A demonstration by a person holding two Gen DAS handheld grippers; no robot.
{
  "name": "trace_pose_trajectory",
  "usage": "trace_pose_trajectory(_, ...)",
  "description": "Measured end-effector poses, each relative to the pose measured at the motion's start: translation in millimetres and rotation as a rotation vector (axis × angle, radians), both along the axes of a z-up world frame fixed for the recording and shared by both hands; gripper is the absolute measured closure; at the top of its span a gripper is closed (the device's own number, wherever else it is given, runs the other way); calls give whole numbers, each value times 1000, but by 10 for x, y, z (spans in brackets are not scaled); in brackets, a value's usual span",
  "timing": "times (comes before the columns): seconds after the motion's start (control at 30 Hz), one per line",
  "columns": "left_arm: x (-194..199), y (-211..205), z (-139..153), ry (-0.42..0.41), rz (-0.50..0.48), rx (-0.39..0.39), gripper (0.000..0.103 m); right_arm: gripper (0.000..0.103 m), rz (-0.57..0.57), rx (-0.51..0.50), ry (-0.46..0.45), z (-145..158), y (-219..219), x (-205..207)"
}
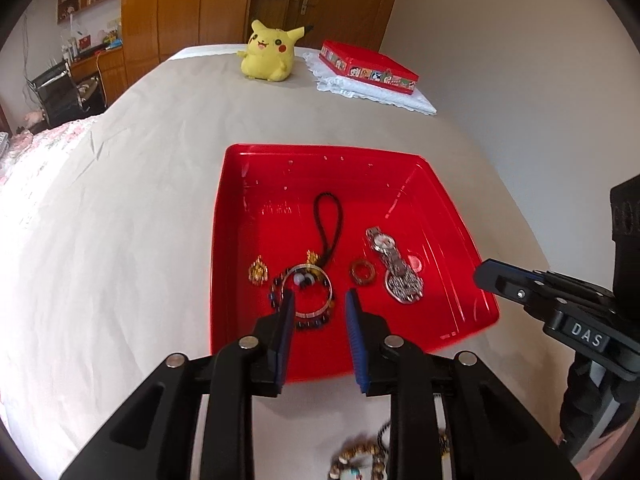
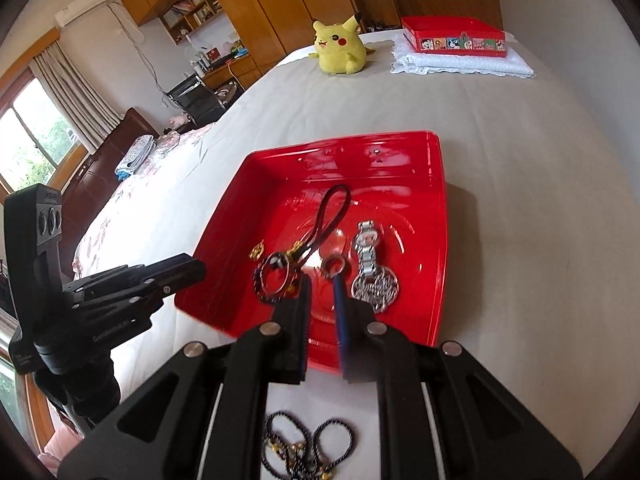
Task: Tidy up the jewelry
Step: 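Move both tools back to the wooden bead bracelet and black bead necklace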
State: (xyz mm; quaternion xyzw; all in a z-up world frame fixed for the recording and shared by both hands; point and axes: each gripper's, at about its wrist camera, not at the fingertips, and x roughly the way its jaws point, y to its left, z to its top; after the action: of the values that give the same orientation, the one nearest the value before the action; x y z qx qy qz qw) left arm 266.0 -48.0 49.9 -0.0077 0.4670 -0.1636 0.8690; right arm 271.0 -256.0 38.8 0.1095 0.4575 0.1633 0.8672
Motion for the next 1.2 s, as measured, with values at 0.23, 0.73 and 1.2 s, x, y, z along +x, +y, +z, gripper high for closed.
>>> trace_pose_trajectory(0.23, -374, 80, -8, -20, 11, 18, 73, 92, 19, 5, 11, -38, 55, -313)
trace_pose_trajectory(0.73, -1167, 315, -74, -115, 56, 54, 61, 87, 46, -10, 55, -345, 178, -1009)
trace_pose_trajectory(1.2, -1121, 354, -574, 92, 17, 40, 47, 41, 38, -36, 145, -659, 200, -1182)
